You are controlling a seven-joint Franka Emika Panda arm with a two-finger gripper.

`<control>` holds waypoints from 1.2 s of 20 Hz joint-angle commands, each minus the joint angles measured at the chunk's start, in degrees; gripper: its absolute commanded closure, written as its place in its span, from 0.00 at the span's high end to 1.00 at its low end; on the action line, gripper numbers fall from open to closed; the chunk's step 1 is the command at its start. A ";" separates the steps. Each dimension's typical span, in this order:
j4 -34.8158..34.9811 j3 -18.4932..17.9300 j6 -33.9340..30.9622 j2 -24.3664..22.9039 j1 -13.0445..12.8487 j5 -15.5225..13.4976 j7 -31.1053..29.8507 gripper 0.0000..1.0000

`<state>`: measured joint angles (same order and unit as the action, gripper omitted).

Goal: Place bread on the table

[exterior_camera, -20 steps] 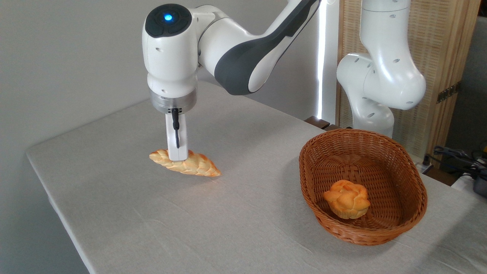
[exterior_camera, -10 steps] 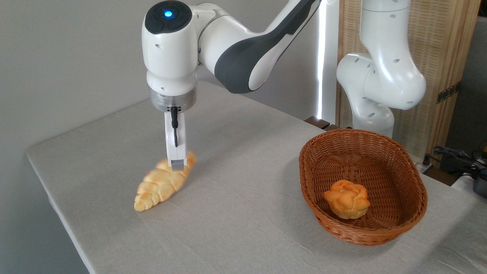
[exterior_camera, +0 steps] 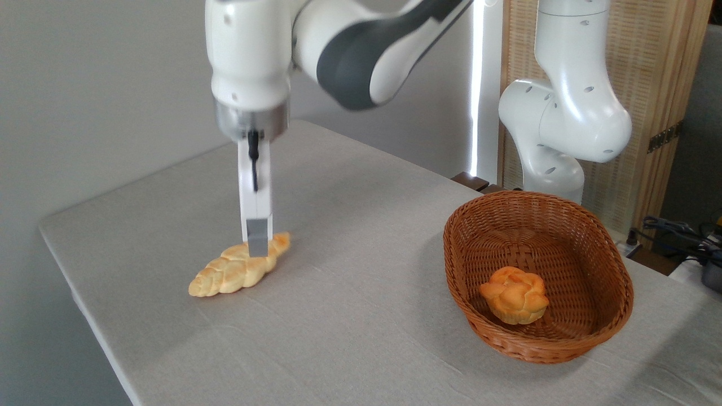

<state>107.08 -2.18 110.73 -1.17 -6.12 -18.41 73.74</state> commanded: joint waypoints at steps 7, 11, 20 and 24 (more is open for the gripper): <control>-11.53 7.72 -16.77 -2.43 8.32 13.31 -24.51 1.00; -11.98 8.60 -18.54 -2.43 8.41 14.10 -26.54 1.00; -13.65 3.77 -18.45 -2.17 6.39 15.77 -25.84 1.00; -15.06 1.57 -18.27 -1.73 4.28 15.68 -25.93 1.00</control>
<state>94.21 1.76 93.64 -3.92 1.13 -3.45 48.17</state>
